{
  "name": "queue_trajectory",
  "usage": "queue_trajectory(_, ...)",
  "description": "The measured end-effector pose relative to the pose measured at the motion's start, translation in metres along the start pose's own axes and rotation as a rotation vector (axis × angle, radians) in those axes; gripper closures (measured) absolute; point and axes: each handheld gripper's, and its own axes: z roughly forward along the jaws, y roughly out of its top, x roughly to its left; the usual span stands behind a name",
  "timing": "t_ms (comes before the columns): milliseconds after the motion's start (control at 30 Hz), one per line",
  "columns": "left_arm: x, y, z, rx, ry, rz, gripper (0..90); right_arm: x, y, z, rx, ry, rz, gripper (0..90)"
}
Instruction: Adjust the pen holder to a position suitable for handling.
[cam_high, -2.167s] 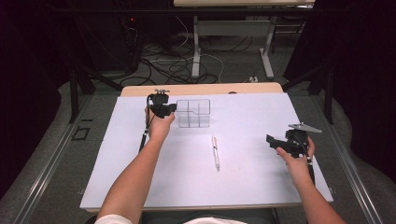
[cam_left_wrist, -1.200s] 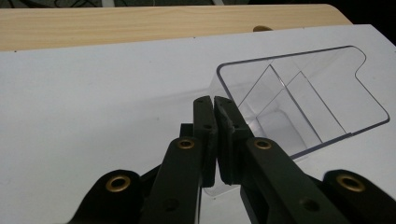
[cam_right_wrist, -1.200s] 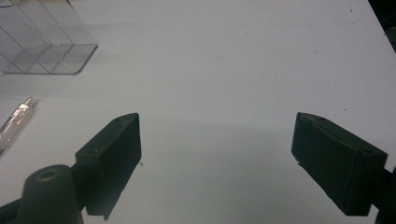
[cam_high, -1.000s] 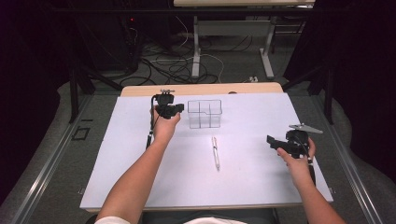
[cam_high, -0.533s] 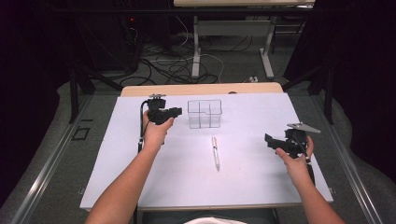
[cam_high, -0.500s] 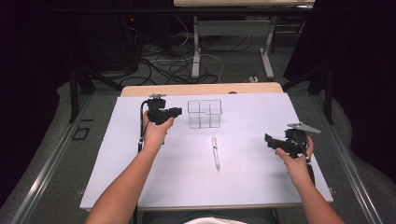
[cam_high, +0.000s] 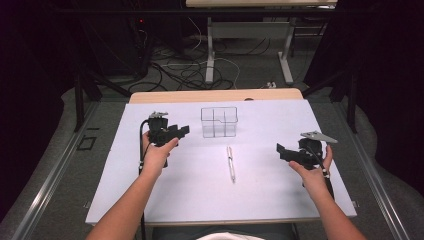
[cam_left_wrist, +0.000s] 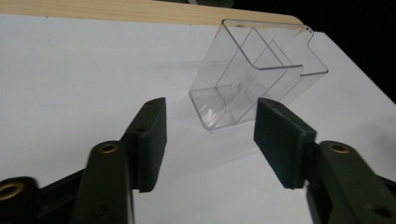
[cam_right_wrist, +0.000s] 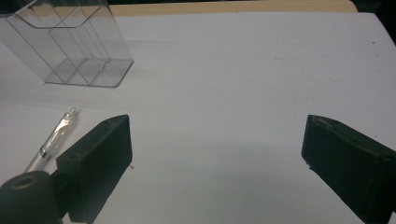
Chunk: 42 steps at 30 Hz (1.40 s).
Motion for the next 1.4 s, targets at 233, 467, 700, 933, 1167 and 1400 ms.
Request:
queue_trajectory(233, 0.003, -0.019, -0.011, 0.02, -0.022, 0.022, 29.4, 0.009, -0.002, 0.001, 0.021, 0.058, 0.021, 7.9)
queue_trajectory(467, 0.001, -0.032, -0.021, 0.045, -0.087, 0.001, 21.1, 0.016, -0.002, 0.004, 0.049, 0.077, 0.019, 7.9)
queue_trajectory(700, 0.006, -0.039, -0.021, 0.016, -0.025, -0.003, 0.5, 0.026, 0.0, 0.006, 0.114, 0.107, 0.038, 15.1)
queue_trajectory(933, 0.009, -0.043, -0.015, 0.036, 0.022, 0.058, 0.3, 0.028, 0.001, 0.006, 0.122, 0.107, 0.044, 15.4)
queue_trajectory(1167, 0.012, -0.046, -0.012, 0.035, 0.034, 0.052, 0.3, 0.033, 0.002, 0.009, 0.156, 0.146, 0.078, 20.1)
queue_trajectory(1400, 0.011, -0.047, -0.011, 0.036, 0.038, 0.055, 0.3, 0.043, 0.005, 0.012, 0.243, 0.192, 0.089, 37.1)
